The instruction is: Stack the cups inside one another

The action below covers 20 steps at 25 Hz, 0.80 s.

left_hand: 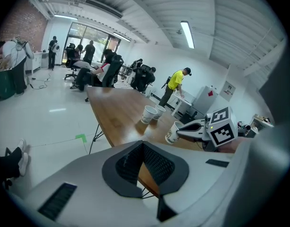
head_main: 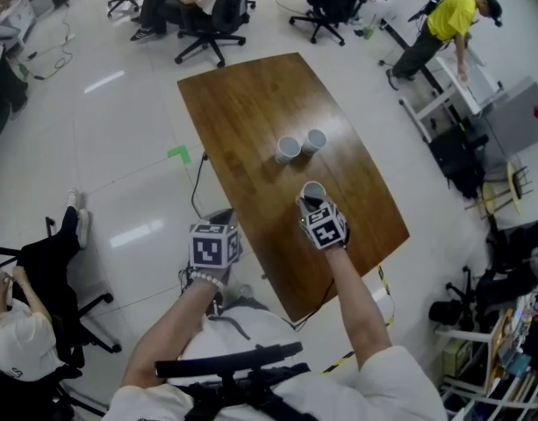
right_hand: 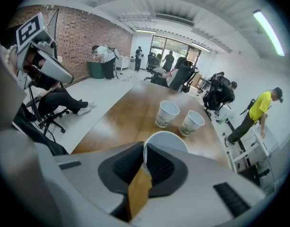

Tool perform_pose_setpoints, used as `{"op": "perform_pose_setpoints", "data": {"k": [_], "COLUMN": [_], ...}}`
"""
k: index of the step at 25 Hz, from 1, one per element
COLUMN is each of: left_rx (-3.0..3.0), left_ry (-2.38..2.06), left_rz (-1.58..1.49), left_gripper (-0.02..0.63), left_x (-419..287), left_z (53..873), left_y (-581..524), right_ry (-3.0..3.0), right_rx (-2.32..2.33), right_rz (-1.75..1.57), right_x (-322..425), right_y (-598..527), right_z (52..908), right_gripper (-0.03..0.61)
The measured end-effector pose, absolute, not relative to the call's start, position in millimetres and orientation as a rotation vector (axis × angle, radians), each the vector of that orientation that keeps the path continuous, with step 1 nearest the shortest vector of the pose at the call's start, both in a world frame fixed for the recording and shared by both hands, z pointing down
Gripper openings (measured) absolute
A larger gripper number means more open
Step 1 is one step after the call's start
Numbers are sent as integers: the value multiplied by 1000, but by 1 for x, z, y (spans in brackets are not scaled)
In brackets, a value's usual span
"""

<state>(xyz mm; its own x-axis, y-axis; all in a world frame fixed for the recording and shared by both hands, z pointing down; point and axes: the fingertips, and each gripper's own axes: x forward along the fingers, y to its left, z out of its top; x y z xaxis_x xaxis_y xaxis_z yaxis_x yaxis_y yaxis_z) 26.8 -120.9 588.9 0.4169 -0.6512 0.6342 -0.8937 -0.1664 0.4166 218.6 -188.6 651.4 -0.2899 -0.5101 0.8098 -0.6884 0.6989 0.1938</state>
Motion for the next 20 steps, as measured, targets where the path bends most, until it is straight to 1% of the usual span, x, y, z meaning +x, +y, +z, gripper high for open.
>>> {"op": "perform_pose_setpoints", "data": {"k": [8, 13, 20], "left_rx": [1956, 1985, 1982], "left_ry": [-1262, -1250, -1217], "left_rz": [479, 460, 456], "left_gripper": [-2, -2, -2], "left_x": [17, 1, -32], "left_z": [588, 579, 580], "left_y": [-143, -158, -159], "right_ry": [-2016, -2066, -2077], "right_rx": [1045, 1100, 1138], "right_rz": [191, 147, 100], "right_x": [212, 185, 151], "right_y": [-217, -231, -245], "right_z": [588, 546, 514], "right_gripper": [25, 25, 25]}}
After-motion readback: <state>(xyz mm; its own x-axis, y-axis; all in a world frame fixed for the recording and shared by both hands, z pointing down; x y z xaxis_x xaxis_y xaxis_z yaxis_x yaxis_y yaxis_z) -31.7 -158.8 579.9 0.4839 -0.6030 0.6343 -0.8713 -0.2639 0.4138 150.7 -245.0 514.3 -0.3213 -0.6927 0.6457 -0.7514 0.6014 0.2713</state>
